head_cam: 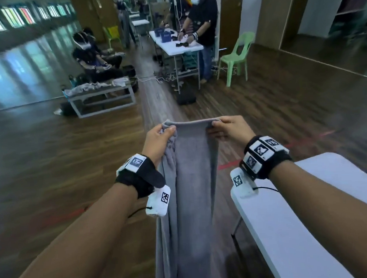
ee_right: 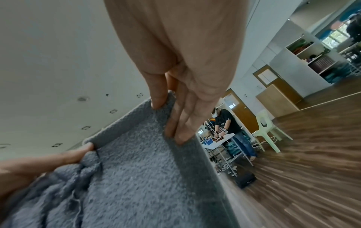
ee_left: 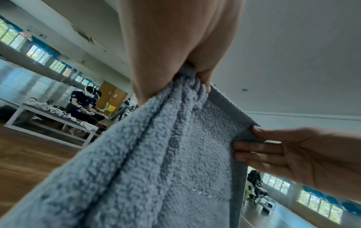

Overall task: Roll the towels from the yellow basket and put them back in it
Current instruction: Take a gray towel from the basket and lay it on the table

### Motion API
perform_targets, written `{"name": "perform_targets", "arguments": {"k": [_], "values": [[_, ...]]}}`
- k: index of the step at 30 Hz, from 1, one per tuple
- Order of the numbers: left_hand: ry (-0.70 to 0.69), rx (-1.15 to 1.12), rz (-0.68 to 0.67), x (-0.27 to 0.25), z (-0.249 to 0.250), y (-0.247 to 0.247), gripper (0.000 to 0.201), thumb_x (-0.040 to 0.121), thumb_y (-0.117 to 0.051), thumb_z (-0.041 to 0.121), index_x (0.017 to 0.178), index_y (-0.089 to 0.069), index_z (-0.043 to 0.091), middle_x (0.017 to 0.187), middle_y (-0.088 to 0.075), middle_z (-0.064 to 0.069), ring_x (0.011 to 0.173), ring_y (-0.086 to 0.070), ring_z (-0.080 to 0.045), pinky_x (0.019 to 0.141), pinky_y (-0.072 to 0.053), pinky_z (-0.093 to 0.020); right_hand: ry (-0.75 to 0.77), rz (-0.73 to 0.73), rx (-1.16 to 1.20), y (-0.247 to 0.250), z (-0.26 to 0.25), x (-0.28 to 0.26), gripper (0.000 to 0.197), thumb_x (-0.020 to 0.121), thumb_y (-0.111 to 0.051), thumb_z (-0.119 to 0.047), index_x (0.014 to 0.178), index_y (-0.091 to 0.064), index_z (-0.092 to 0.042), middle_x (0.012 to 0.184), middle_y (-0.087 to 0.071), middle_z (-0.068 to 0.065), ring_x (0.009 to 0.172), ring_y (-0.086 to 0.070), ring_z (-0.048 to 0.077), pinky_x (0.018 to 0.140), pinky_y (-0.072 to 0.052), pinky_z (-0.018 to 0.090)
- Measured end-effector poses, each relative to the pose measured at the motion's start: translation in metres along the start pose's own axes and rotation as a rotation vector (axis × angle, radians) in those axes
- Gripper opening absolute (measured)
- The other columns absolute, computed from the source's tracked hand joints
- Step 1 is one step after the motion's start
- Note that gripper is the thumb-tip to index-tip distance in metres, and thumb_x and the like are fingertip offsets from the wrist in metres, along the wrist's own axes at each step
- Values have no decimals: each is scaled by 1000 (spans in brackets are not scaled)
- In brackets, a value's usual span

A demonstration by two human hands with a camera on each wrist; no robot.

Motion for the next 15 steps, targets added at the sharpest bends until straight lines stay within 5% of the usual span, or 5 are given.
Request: {"name": "perform_targets", "arguments": {"k": [5, 11, 15], "values": [[-92, 2, 37, 148, 40, -69, 11, 93, -59, 12, 85, -63, 19, 73, -61, -3, 56, -52, -5, 61, -45, -19, 72, 114, 69, 79, -33, 151, 15, 96, -53, -4, 99, -67, -3, 72, -65, 7, 64, -62, 15, 72, -50, 27], [-212, 58, 29, 273, 73, -165, 11, 91, -61, 15, 81, -57, 16, 75, -62, -2, 63, -54, -9, 66, -47, -23, 182, 227, 93, 177, -71, 254, 15, 96, -52, -1, 96, -67, -5, 75, -64, 7, 63, -61, 10, 56, -49, 16], [-238, 12, -79, 310, 89, -222, 18, 79, -70, 11, 94, -59, 10, 87, -65, -1, 78, -60, -9, 71, -49, -21, 248, 246, 49, 232, -90, 285, 15, 96, -51, -2, 105, -64, -2, 85, -64, 9, 78, -61, 17, 71, -52, 21]]}}
Point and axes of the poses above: each hand's wrist, its own x-axis towards the middle knuckle, its own y-axis out of the back of the hand, z = x × y, the point moved 8 cm from there along x, towards the middle knuckle
